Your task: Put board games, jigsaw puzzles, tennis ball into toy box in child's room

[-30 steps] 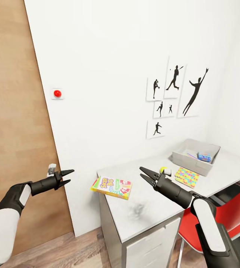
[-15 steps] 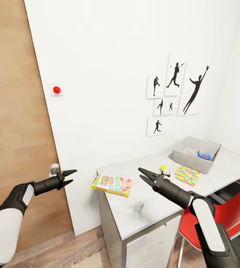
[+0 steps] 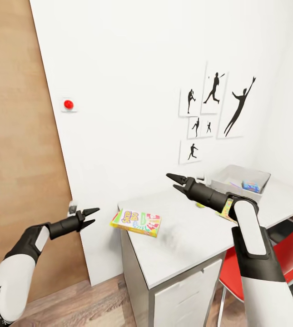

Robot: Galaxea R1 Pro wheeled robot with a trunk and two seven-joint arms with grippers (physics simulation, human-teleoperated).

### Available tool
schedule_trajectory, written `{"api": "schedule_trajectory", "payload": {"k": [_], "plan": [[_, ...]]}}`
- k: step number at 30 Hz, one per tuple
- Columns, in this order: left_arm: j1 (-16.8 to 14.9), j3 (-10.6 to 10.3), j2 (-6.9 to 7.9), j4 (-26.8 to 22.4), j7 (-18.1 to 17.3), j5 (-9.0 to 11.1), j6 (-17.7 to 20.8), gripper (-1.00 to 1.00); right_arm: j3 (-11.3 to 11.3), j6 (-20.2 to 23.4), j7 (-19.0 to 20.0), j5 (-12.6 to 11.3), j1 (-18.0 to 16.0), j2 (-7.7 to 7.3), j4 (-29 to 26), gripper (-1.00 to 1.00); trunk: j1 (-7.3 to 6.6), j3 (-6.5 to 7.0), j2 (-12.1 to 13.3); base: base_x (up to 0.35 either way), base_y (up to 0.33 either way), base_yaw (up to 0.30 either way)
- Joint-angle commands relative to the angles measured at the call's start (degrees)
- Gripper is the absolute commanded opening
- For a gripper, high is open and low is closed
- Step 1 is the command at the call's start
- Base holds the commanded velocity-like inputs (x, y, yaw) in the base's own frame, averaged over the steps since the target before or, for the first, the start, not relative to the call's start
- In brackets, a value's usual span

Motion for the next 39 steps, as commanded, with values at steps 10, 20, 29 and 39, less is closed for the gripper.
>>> {"api": "schedule_trajectory", "payload": {"k": [10, 20, 29, 39], "plan": [[-0.06, 0.51, 0.49, 1.91, -0.93, 0.24, 1.05, 1.00, 0.32, 0.49, -10.26, -2.94, -6.27, 0.30, 4.02, 1.00, 2.20, -1.87, -4.07, 0.000, 0.000, 0.000], [-0.06, 0.54, 0.46, 2.15, -0.79, 0.24, 1.45, 1.00, 0.80, 0.41, -17.59, -3.21, -7.73, 0.49, 5.87, 1.00, 4.40, -3.66, -8.08, 0.000, 0.000, 0.000], [-0.06, 0.63, 0.07, 3.66, -0.13, 0.25, 1.12, 1.00, 1.91, 0.98, -19.21, -3.73, -7.23, -0.27, 5.17, 1.00, 6.37, -5.28, -11.69, 0.000, 0.000, 0.000], [-0.06, 0.66, 0.17, 3.76, -0.64, 0.28, 1.17, 1.00, 2.36, 0.98, -19.27, -7.57, -5.85, -0.68, 1.20, 1.00, 8.57, -7.07, -15.70, 0.000, 0.000, 0.000]]}}
